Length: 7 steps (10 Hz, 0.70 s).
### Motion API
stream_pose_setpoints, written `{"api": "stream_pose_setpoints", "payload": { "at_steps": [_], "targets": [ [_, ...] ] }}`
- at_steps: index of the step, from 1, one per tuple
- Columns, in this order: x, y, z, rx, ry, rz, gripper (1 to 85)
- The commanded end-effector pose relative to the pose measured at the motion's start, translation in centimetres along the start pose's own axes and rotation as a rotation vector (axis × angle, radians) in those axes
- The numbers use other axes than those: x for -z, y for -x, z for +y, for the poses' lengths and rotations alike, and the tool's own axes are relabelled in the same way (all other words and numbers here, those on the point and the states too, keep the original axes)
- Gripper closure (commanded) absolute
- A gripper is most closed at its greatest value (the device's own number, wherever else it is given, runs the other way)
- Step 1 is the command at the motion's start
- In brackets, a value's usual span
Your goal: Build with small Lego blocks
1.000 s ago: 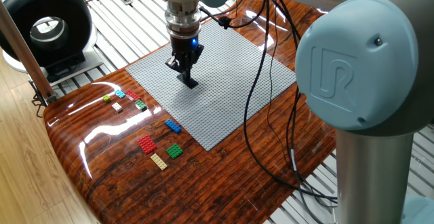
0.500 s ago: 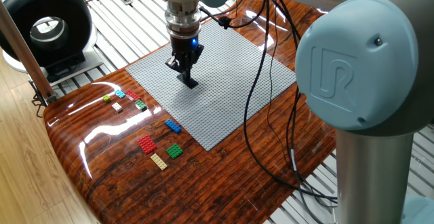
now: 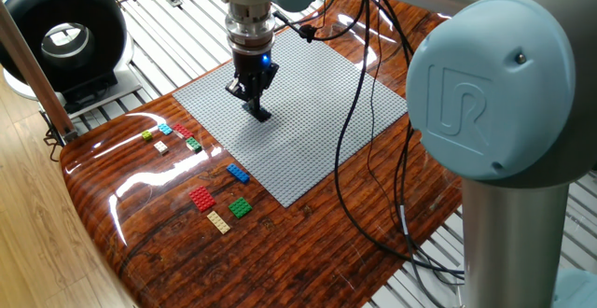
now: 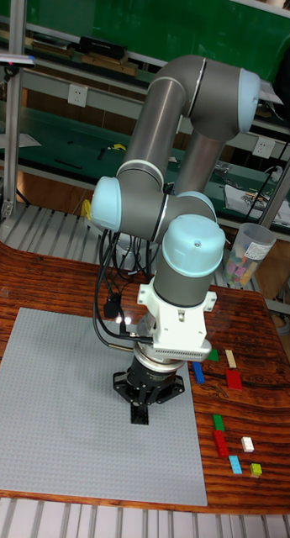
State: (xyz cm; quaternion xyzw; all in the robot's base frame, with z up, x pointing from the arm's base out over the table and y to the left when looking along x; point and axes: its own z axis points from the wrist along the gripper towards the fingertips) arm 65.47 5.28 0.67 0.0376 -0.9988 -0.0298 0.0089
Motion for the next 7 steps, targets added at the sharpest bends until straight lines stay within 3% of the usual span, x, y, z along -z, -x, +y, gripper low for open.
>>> {"api": "stream_pose_setpoints", "payload": {
  "at_steps": [1,7],
  "targets": [
    [0.1,0.09,0.06,-0.008,0.012,-0.005,84.7],
    [0.0,0.25,0.2,-0.008,0.015,-0.006,84.7]
  ]
}}
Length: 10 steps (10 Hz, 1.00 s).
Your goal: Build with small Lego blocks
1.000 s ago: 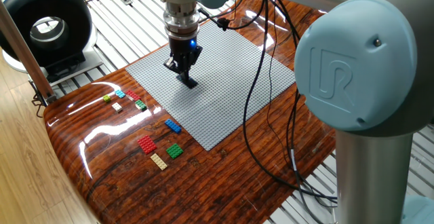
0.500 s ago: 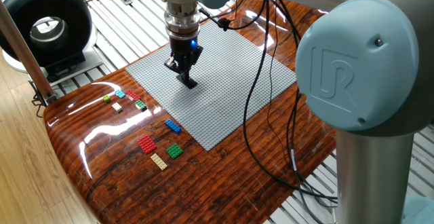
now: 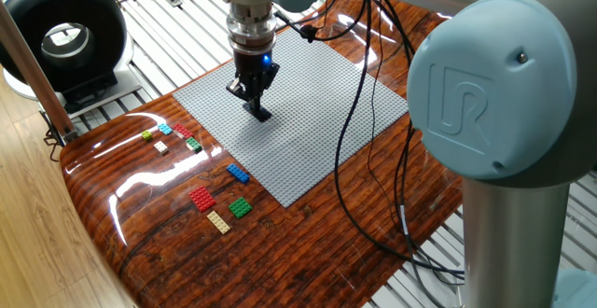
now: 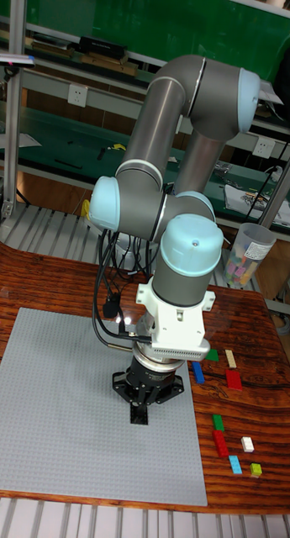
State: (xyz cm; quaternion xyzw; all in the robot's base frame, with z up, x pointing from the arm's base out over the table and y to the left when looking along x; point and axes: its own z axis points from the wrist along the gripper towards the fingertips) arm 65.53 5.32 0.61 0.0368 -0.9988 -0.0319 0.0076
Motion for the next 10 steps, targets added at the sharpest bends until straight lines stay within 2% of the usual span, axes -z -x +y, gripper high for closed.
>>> {"api": "stream_pose_setpoints", "payload": {
  "at_steps": [1,6,10],
  "targets": [
    [0.08,0.29,0.24,-0.006,0.013,-0.005,84.7],
    [0.19,0.58,0.11,0.001,0.01,-0.005,84.7],
    [0.31,0.22,0.15,0.001,0.013,-0.001,84.7]
  ]
}}
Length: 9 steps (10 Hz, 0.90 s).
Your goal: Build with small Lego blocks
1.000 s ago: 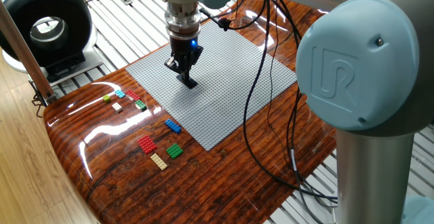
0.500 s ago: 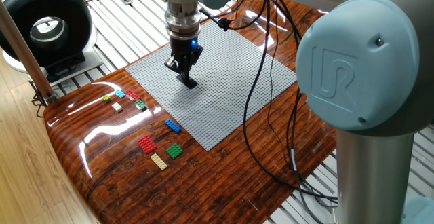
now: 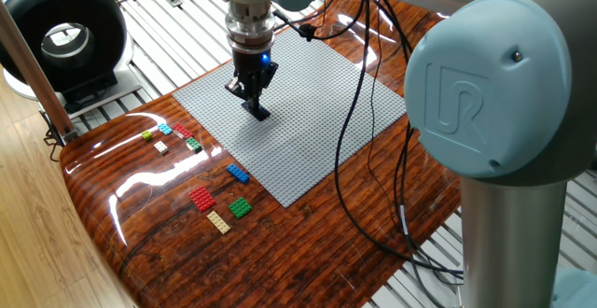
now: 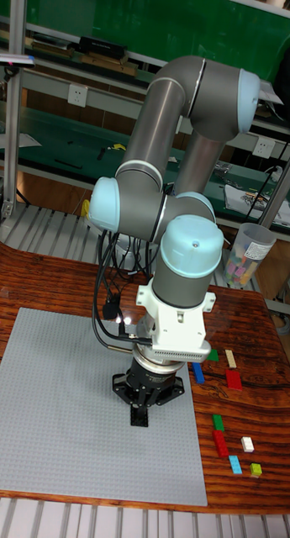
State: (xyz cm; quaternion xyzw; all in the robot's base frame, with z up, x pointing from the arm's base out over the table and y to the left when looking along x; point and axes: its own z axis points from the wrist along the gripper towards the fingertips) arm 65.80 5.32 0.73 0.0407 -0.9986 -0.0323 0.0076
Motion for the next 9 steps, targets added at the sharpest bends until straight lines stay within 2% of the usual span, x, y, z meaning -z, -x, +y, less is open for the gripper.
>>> {"api": "stream_pose_setpoints", "payload": {
  "at_steps": [1,9],
  "targets": [
    [0.23,-0.12,0.23,-0.006,0.014,0.001,84.7],
    [0.17,-0.25,0.19,-0.005,0.011,-0.001,84.7]
  ]
}}
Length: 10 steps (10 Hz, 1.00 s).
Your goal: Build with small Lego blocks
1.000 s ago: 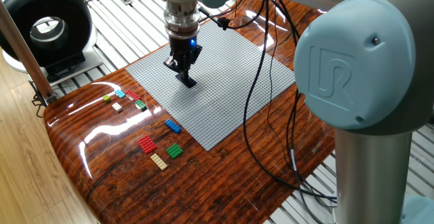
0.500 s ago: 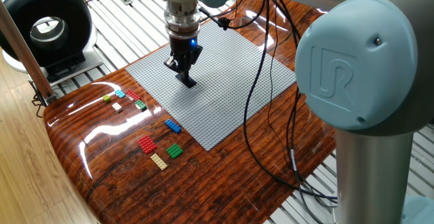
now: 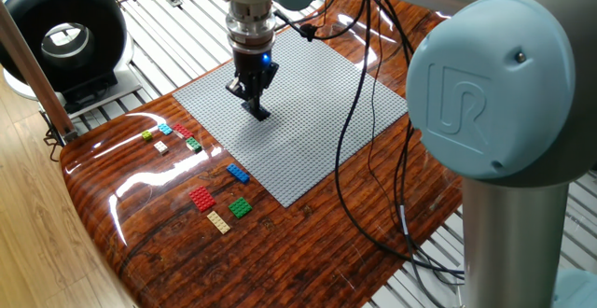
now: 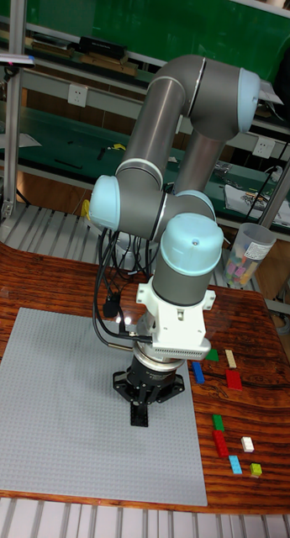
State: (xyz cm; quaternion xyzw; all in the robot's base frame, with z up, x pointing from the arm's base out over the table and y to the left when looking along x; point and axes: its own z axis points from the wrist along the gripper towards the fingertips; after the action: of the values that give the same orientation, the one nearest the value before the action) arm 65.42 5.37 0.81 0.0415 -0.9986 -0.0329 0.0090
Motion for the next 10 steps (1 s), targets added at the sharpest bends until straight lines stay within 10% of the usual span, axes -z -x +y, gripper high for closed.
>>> {"api": "stream_pose_setpoints", "payload": {
  "at_steps": [1,10],
  "targets": [
    [0.1,0.1,0.1,-0.006,0.009,-0.003,84.7],
    [0.3,-1.1,0.1,-0.009,0.017,0.016,84.7]
  ]
}}
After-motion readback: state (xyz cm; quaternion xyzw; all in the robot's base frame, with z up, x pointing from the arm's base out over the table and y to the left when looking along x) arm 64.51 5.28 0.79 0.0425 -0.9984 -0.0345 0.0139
